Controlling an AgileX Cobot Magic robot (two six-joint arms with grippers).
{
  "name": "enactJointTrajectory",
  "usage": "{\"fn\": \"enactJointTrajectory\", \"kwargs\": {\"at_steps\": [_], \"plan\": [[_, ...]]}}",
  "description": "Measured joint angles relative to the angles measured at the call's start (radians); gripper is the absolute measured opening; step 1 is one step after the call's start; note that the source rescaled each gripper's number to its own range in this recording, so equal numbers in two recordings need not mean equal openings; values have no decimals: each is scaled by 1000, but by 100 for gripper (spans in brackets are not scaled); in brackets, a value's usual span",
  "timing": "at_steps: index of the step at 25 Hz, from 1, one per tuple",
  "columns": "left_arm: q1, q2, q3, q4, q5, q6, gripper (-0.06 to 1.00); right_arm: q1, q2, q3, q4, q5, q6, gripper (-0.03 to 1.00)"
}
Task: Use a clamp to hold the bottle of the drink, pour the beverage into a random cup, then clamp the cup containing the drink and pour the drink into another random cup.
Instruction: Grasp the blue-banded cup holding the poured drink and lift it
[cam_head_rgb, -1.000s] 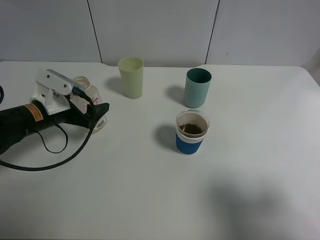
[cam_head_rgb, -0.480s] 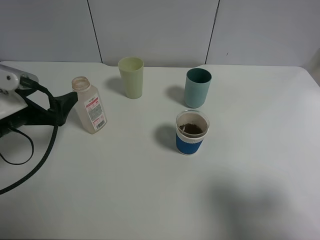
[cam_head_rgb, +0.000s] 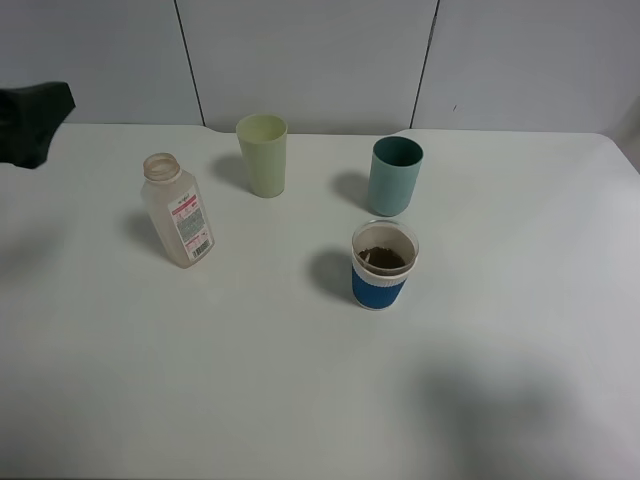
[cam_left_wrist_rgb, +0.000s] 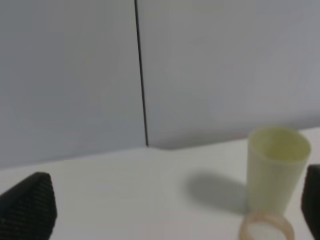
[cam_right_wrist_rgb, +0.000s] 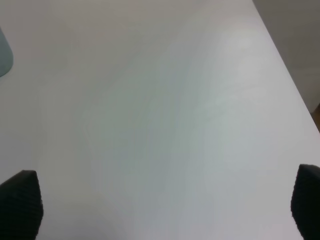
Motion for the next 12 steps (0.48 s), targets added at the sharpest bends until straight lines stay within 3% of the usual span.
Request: {"fn": "enactJointTrajectory", "kwargs": {"at_steps": [1, 3, 4, 5, 12], "plan": [[0, 0, 0, 0, 0, 0, 100, 0, 0, 0, 0, 0, 0, 100], [0, -68, -56, 7, 131, 7, 100, 0, 0, 0, 0, 0, 0, 100], [0, -98, -92, 8, 216, 10, 100, 0, 0, 0, 0, 0, 0, 100], [0, -157, -160, 9, 366, 11, 100, 0, 0, 0, 0, 0, 0, 100], [0, -340, -351, 16, 814, 10, 100, 0, 0, 0, 0, 0, 0, 100]]}}
